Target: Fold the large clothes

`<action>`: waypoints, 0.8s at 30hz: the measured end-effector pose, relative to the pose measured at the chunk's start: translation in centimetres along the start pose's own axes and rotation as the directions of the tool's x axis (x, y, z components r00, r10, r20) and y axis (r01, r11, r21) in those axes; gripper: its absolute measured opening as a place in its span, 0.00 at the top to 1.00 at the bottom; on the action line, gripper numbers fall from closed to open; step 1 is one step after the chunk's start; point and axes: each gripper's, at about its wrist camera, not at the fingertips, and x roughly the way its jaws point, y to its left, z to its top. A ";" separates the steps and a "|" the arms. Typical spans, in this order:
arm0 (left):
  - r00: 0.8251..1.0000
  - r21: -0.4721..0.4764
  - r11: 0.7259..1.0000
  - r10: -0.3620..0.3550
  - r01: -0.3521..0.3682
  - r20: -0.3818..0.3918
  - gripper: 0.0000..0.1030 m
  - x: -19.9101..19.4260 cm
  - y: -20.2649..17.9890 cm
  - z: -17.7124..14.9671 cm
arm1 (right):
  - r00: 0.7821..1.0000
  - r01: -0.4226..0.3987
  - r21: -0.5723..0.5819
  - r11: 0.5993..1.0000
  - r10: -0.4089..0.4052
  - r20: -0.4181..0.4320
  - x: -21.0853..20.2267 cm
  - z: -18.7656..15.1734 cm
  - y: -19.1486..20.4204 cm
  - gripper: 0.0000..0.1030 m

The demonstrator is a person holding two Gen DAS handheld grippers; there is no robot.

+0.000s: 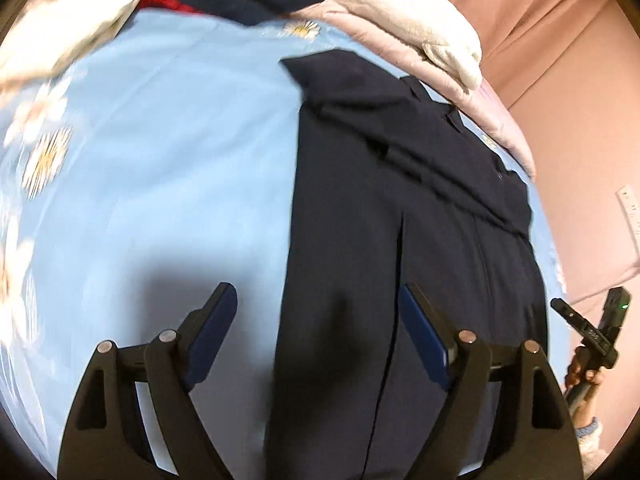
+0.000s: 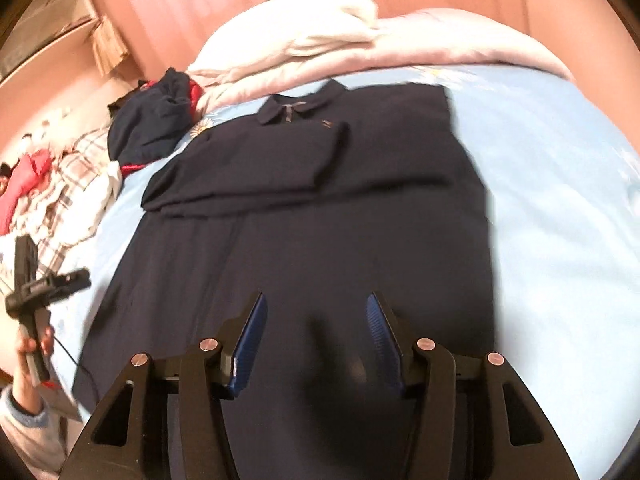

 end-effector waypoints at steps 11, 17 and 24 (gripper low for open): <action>0.987 -0.107 0.985 -0.141 0.132 -0.080 0.17 -4.0 2.6 -10.9 | 1.000 0.000 0.195 0.981 0.004 -0.021 -6.5 -7.4 -6.0 0.38; 0.972 -0.149 0.964 -0.230 0.221 -0.049 0.15 -3.3 1.8 -10.6 | 0.997 -0.050 0.306 0.951 0.067 -0.047 -5.4 -9.8 -8.2 0.37; 0.960 -0.108 0.961 -0.265 0.255 -0.093 0.15 -1.4 0.1 -9.9 | 0.992 -0.097 0.317 0.943 0.118 -0.046 -3.6 -10.1 -7.5 0.36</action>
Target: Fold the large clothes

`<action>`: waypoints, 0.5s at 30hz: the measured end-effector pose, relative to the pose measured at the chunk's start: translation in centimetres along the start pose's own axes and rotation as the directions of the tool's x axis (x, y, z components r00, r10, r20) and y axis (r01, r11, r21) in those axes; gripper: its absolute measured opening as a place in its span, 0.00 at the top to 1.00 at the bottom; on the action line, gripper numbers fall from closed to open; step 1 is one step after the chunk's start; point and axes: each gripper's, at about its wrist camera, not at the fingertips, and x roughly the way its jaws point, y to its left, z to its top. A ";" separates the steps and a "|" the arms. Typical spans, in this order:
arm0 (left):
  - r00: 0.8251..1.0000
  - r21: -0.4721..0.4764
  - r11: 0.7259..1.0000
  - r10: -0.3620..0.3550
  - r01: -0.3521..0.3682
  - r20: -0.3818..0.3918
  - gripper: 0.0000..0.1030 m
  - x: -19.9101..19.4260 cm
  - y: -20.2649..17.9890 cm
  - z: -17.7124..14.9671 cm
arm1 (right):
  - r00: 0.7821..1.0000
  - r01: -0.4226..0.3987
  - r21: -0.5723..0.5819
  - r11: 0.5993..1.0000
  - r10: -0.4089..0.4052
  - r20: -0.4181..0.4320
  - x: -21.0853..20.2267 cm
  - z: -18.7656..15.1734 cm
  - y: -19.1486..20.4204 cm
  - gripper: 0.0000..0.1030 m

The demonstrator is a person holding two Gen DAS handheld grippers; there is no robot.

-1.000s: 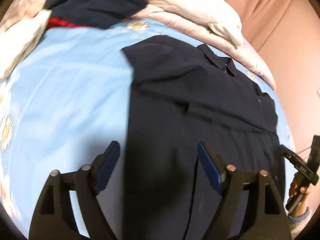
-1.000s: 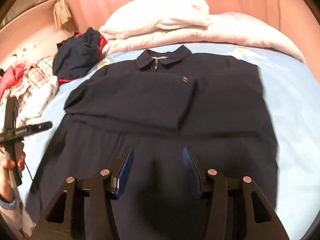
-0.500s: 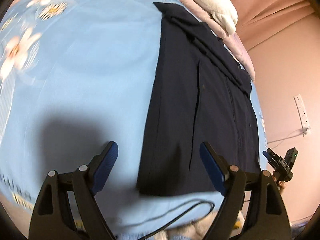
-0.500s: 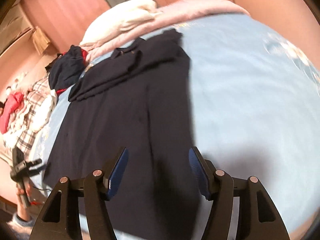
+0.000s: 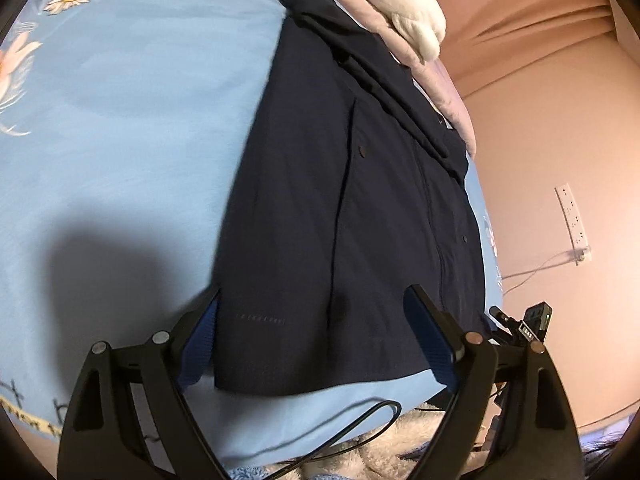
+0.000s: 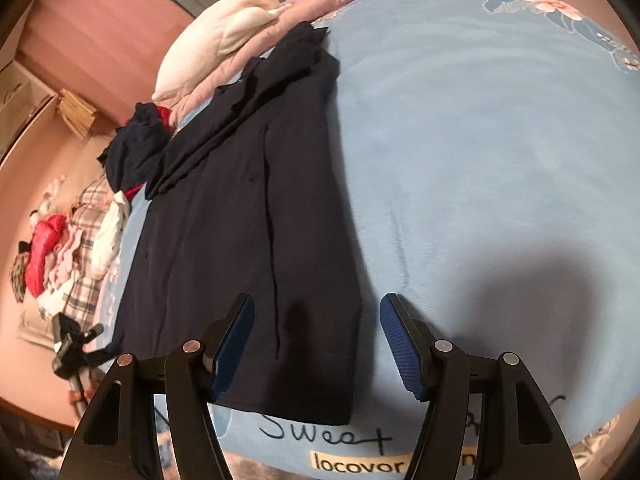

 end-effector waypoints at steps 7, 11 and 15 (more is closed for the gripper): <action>0.998 -0.012 0.998 -0.058 0.057 -0.030 0.15 1.2 -0.1 1.2 | 0.999 -0.036 -0.032 0.999 0.035 -0.025 0.9 -0.7 1.3 0.36; 0.997 -0.002 0.998 -0.068 0.068 -0.047 0.15 1.9 -0.6 1.6 | 0.998 -0.061 -0.028 0.998 0.060 -0.036 1.5 -0.5 1.5 0.36; 0.995 0.011 0.997 -0.077 0.078 -0.061 0.15 2.7 -1.3 2.2 | 0.996 -0.082 -0.037 0.996 0.080 -0.050 2.1 -0.1 2.0 0.36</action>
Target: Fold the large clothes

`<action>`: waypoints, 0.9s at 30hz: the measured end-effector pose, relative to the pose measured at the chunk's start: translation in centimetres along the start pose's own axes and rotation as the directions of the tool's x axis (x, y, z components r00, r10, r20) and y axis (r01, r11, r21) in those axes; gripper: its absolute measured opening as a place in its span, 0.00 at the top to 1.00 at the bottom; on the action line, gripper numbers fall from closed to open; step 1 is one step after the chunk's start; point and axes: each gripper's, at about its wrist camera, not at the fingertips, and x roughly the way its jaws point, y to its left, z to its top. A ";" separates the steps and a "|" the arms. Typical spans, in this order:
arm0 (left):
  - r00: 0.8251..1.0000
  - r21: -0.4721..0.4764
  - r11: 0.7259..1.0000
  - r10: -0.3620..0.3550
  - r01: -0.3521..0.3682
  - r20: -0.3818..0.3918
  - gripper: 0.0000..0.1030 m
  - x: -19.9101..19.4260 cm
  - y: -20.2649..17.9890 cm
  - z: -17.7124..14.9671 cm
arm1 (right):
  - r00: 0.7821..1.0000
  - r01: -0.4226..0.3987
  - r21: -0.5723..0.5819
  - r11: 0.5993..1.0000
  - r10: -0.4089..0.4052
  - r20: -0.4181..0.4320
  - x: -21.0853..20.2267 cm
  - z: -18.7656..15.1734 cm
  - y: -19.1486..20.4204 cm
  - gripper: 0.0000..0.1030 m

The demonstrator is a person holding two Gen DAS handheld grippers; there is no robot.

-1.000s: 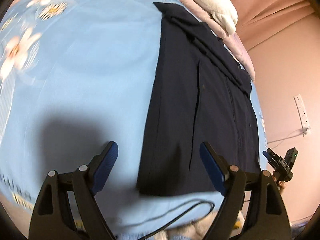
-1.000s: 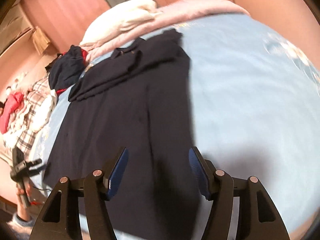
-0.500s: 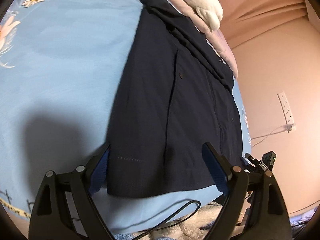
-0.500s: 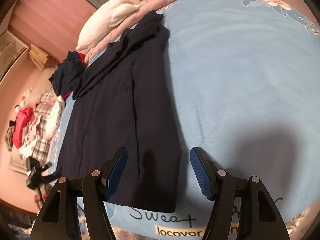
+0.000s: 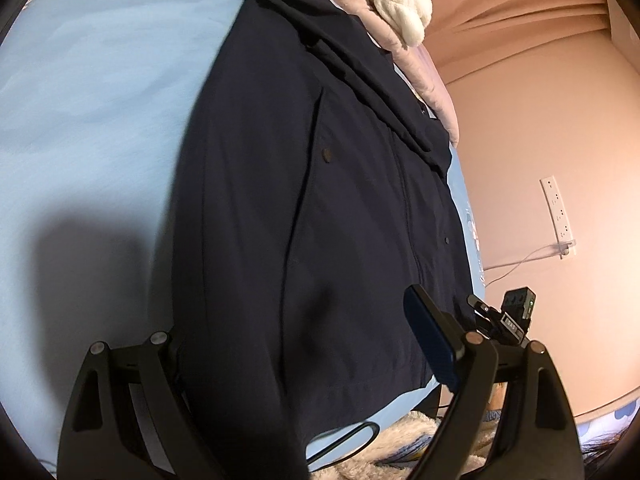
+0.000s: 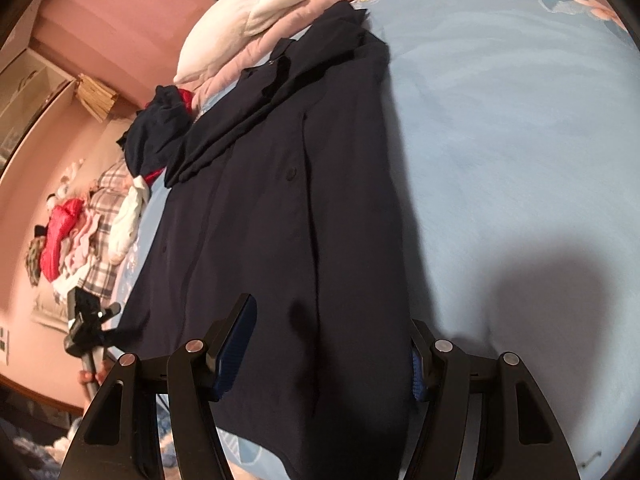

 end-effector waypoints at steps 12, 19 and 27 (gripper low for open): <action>1.000 0.022 1.000 -0.015 0.015 -0.020 0.15 0.2 -0.3 -0.6 | 0.997 -0.078 0.012 0.997 0.078 -0.012 0.5 -0.1 0.0 0.36; 0.999 0.029 0.999 -0.034 0.035 -0.031 0.15 -0.8 0.0 -2.4 | 0.994 -0.101 0.005 0.995 0.101 -0.035 -0.8 -1.8 -0.1 0.36; 0.999 -0.021 0.998 -0.053 0.053 0.000 0.18 -1.0 0.7 -1.6 | 0.993 -0.108 0.021 0.994 0.109 -0.035 -0.9 -2.0 -0.2 0.36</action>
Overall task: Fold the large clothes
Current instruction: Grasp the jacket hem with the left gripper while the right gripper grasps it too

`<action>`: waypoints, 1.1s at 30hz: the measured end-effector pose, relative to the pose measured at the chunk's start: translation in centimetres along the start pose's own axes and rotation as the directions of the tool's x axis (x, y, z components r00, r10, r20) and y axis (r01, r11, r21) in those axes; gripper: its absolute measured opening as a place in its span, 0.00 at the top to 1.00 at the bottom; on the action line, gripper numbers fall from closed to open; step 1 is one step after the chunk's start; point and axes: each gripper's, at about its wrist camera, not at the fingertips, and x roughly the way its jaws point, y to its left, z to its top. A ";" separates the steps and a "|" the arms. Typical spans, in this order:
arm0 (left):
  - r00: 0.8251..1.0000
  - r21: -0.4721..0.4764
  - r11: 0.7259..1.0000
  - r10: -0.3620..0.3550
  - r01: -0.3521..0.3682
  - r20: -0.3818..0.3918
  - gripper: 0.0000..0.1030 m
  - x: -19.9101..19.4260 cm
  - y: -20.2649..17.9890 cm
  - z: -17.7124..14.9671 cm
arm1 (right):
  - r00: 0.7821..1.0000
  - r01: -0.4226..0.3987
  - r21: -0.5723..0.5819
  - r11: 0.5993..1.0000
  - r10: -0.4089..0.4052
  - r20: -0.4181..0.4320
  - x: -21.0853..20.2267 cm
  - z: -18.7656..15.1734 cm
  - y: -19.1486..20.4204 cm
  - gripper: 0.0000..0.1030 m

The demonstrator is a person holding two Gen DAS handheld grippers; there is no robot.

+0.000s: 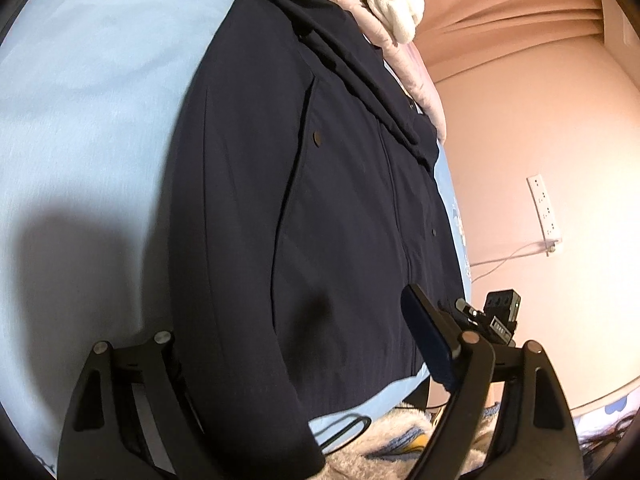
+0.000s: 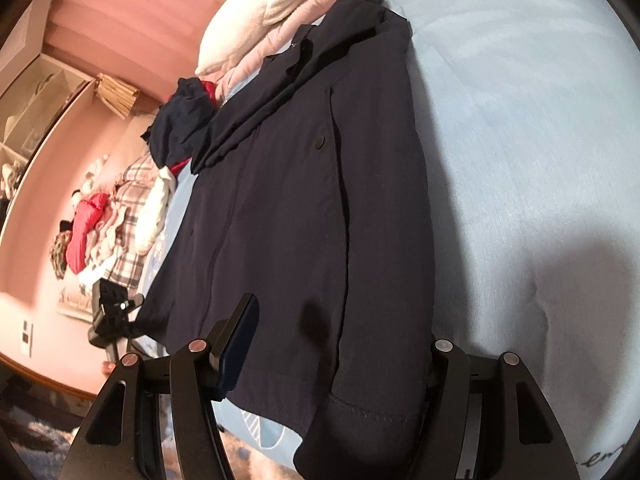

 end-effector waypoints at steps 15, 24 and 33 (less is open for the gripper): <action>0.999 -0.057 0.998 0.032 -0.031 0.022 0.66 -0.6 1.3 0.0 | 1.000 0.004 -0.003 1.000 -0.004 0.025 0.5 0.2 0.4 0.48; 0.998 -0.064 0.997 0.046 -0.044 0.037 0.84 -0.9 1.1 0.0 | 1.000 0.018 -0.005 1.000 -0.018 0.025 0.6 0.5 0.8 0.69; 0.994 -0.018 1.000 0.024 -0.022 0.109 0.92 -2.1 -0.6 0.4 | 0.995 -0.031 -0.031 0.999 0.034 0.092 0.1 1.2 2.2 0.84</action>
